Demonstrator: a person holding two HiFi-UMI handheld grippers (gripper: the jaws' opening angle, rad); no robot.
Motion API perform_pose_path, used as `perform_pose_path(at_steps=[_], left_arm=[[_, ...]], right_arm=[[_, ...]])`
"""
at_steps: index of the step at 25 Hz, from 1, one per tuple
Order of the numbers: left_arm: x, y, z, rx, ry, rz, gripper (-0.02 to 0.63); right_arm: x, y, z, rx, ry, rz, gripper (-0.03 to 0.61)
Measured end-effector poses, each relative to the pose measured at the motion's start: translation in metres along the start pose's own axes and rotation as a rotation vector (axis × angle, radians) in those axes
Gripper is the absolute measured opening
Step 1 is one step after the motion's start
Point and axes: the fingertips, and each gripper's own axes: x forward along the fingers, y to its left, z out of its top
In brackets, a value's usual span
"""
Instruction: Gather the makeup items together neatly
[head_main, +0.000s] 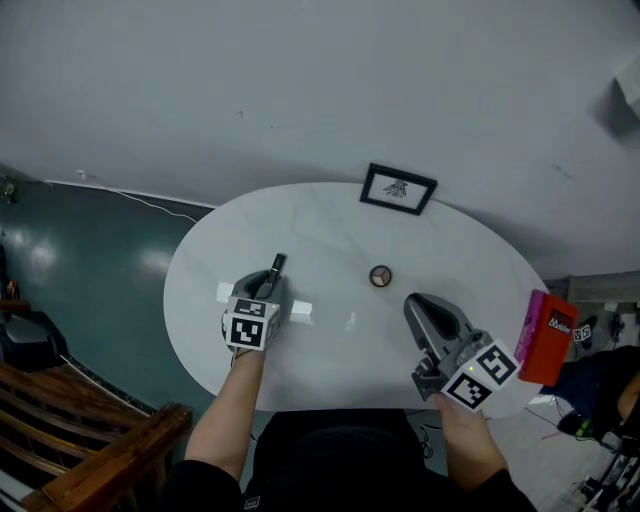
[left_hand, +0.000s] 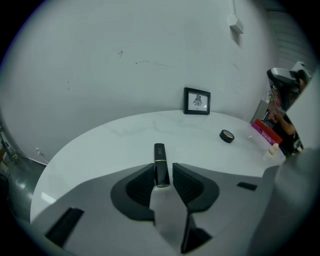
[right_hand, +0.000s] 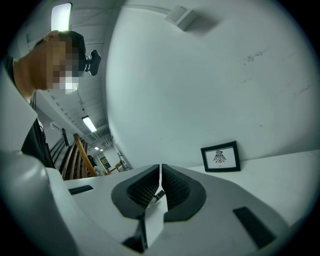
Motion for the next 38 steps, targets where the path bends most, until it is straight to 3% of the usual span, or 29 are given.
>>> perform_pose_path(at_steps=[10, 17, 21, 28, 38], left_arm=[[-0.006, -0.016, 0.005, -0.011, 0.002, -0.026, 0.097], [-0.002, -0.037, 0.015, -0.159, -0.056, -0.026, 0.097], [0.015, -0.049, 0.019, -0.2, -0.058, -0.025, 0.097], [0.032, -0.065, 0.035, -0.173, -0.059, -0.028, 0.095], [0.042, -0.092, 0.036, -0.174, -0.048, -0.071, 0.098]], right_arm=[[-0.012, -0.002, 0.016, 0.006, -0.041, -0.006, 0.038], [-0.015, 0.002, 0.017, 0.014, -0.051, 0.0, 0.037], [-0.019, 0.0, 0.015, 0.018, -0.048, -0.011, 0.037], [-0.032, -0.014, 0.016, 0.035, -0.059, -0.053, 0.037], [-0.029, -0.014, 0.017, 0.036, -0.05, -0.047, 0.038]])
